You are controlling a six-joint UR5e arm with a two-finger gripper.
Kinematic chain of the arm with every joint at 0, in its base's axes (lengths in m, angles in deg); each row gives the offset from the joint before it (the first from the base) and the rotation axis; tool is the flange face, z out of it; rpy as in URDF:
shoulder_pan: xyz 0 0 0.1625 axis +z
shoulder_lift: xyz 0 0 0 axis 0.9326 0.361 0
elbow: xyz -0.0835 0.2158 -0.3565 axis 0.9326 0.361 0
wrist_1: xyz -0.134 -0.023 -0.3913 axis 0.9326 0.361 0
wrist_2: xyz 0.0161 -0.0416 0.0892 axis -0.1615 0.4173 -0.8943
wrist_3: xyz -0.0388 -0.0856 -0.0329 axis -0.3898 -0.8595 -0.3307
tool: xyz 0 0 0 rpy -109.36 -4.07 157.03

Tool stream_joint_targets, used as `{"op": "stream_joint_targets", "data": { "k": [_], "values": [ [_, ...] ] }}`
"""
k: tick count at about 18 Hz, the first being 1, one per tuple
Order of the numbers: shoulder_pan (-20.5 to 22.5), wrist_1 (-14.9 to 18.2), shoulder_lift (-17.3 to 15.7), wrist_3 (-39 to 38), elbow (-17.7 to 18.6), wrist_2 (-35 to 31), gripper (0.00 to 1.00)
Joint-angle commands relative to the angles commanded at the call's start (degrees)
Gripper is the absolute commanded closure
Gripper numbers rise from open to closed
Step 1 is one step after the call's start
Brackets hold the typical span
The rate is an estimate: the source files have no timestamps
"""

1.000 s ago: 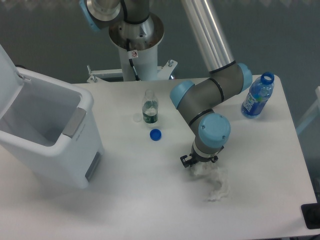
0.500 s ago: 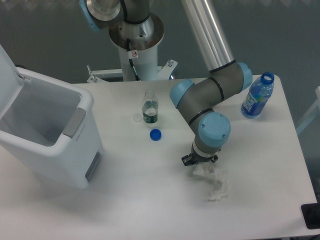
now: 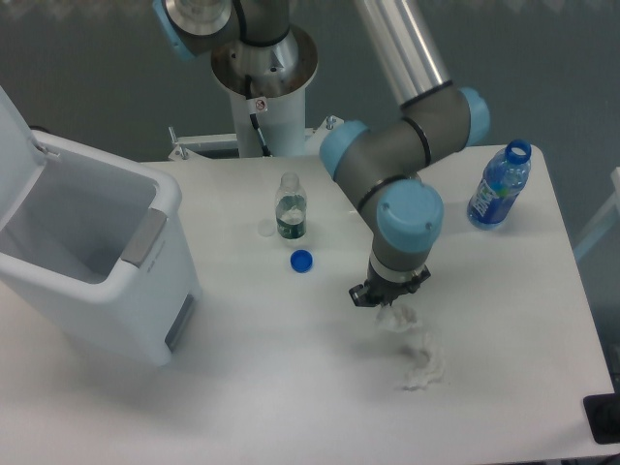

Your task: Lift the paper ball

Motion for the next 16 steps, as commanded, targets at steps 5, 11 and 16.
{"op": "stream_joint_targets", "data": {
  "k": [5,11,16],
  "values": [
    [-0.8,0.0,-3.6,11.8,-2.3,1.2,1.0],
    [1.6,0.3,-1.2,41.3,-4.7,0.5,1.0],
    [2.7,3.1,0.6,53.2,-7.7,-1.7,1.0]
  ]
}}
